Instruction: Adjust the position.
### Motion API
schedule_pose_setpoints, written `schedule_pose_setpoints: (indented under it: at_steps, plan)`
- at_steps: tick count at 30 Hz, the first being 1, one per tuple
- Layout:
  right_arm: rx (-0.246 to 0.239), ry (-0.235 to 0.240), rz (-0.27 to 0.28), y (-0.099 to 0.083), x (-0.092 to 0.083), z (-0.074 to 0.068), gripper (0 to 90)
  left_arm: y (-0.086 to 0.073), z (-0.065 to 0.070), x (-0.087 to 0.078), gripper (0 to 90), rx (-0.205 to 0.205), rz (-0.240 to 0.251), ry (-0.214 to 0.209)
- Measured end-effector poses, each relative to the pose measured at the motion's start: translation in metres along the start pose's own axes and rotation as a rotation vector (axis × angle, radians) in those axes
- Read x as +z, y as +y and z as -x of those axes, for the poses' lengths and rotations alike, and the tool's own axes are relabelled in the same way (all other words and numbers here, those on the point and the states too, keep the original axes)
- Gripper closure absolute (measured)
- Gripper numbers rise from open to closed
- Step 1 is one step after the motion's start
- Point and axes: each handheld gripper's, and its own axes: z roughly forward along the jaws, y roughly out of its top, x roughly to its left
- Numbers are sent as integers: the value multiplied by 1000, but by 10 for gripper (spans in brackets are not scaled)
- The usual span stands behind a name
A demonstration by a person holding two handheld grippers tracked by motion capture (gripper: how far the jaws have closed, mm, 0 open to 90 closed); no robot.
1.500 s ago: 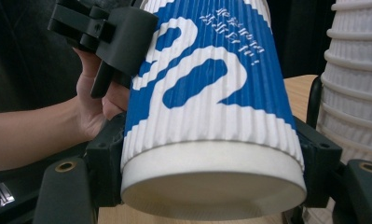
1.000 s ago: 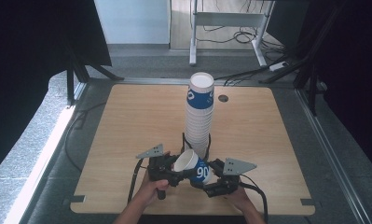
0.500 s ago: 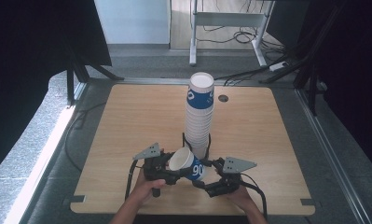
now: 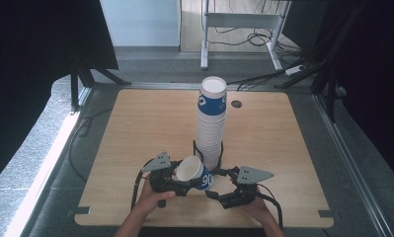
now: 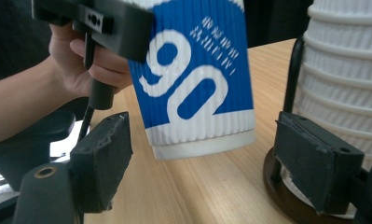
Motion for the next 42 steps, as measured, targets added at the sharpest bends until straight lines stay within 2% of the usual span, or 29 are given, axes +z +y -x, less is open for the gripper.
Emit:
schedule_pose_setpoints:
  at_steps: [4, 8, 13, 16, 21, 23, 26, 32, 36, 42]
  plan:
    - [2, -13, 3, 2, -3, 1, 197, 2, 4, -2, 163, 39, -22, 45]
    - [-6, -24, -10, 4, -4, 1, 197, 4, 7, -3, 162, 74, -39, 69]
    - [-37, -44, -35, 10, -4, -3, 199, 7, 11, -4, 162, 103, -59, 100]
    - [-43, -45, -51, 12, -2, -6, 198, 10, 14, -4, 162, 118, -58, 94]
    - [-37, -28, -60, 13, 4, -9, 196, 12, 17, -6, 162, 145, -62, 120]
    - [-19, -19, -55, 12, 6, -9, 197, 12, 18, -6, 162, 155, -70, 133]
    - [-25, -14, -75, 12, 12, -10, 194, 13, 19, -6, 162, 176, -85, 153]
    - [-58, -30, -99, 13, 22, -14, 204, 12, 25, -1, 161, 254, -166, 206]
    - [-81, -27, -134, 15, 29, -18, 197, 12, 28, 1, 160, 273, -193, 214]
    - [-117, -51, -167, 13, 39, -21, 194, 12, 28, 2, 160, 284, -222, 215]
